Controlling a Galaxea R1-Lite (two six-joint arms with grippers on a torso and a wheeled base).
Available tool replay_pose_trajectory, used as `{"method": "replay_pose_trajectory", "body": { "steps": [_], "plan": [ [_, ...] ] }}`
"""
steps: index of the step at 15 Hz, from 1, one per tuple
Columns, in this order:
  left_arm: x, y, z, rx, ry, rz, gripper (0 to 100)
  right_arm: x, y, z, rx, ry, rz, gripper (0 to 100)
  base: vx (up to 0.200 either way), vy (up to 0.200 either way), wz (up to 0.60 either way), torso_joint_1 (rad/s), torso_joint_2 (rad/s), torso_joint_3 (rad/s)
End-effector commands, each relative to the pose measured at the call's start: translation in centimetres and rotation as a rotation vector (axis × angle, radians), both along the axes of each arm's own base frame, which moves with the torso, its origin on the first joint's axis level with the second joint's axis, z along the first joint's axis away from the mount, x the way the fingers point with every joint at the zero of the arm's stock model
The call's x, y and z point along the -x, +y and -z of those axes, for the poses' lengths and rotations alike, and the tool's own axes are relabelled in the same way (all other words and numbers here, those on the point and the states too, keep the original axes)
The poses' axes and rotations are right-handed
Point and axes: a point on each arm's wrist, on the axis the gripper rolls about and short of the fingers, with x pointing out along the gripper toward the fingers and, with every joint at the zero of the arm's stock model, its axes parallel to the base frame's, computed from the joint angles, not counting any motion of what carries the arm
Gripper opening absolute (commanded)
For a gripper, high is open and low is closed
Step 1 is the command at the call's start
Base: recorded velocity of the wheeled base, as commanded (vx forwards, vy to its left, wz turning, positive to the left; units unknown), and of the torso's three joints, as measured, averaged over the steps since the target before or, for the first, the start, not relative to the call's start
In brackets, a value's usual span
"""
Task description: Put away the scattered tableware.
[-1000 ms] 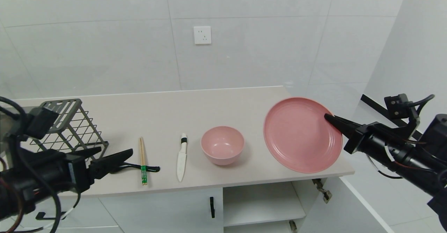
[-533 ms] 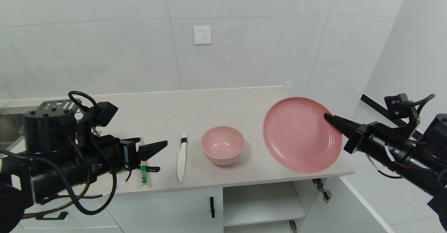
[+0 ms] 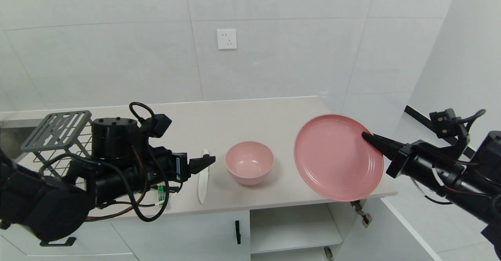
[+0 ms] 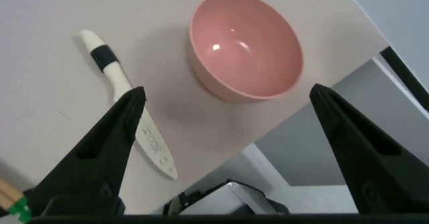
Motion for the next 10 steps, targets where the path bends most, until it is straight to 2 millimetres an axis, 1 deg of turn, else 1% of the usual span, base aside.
{"method": "replay_pose_trajectory", "body": {
  "steps": [1, 4, 6, 10],
  "plan": [
    [-1.9, -0.8, 1.7, -0.006, 0.032, 0.000, 100, 0.0, 0.0, 0.0, 0.000, 0.001, -0.001, 0, 0.000, 0.000, 0.00, 0.000, 0.00, 0.000],
    [-4.2, -1.6, 3.0, -0.004, 0.055, -0.006, 100, 0.0, 0.0, 0.0, 0.000, 0.001, -0.001, 0, 0.000, 0.000, 0.00, 0.000, 0.00, 0.000],
    [-5.5, -2.1, 3.6, 0.006, 0.055, -0.009, 100, 0.0, 0.0, 0.0, 0.000, -0.001, 0.000, 0, 0.000, 0.000, 0.00, 0.000, 0.00, 0.000],
    [-7.0, -3.4, 5.1, 0.001, 0.072, 0.001, 100, -0.1, 0.1, 0.0, 0.000, -0.002, -0.001, 0, 0.000, 0.000, 0.00, 0.000, 0.00, 0.000]
  ]
}}
